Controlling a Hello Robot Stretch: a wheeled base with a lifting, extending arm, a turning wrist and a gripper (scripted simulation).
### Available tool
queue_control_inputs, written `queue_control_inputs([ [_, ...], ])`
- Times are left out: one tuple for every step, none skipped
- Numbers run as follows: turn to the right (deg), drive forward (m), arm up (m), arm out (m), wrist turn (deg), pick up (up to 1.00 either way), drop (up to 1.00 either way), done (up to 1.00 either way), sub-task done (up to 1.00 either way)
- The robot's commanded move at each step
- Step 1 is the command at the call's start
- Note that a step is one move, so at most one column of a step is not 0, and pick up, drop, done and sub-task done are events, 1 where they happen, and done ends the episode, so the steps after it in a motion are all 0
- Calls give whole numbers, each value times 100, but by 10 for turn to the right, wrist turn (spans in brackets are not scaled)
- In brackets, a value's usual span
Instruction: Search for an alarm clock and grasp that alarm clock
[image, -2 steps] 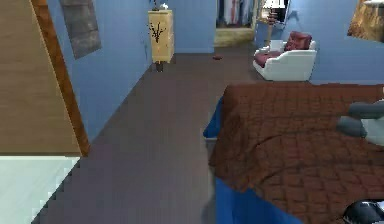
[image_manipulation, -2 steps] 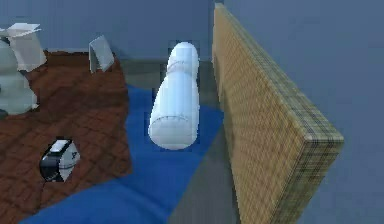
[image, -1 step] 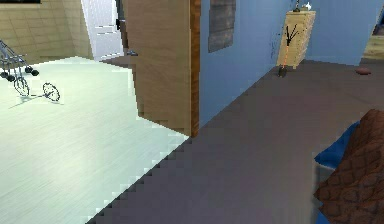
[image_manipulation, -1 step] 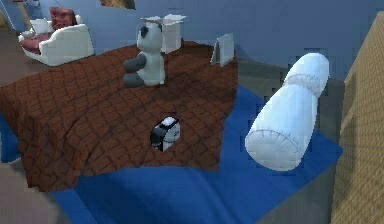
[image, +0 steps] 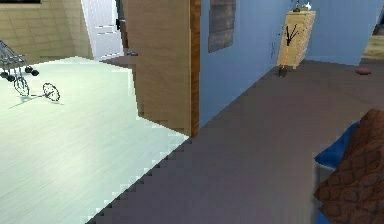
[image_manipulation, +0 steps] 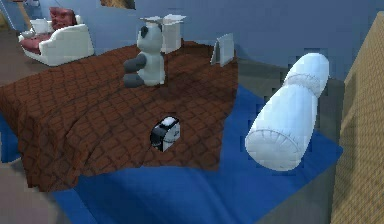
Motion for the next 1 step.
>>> queue_control_inputs([
  [0,0,30,0,0,0,0,0,0],
])
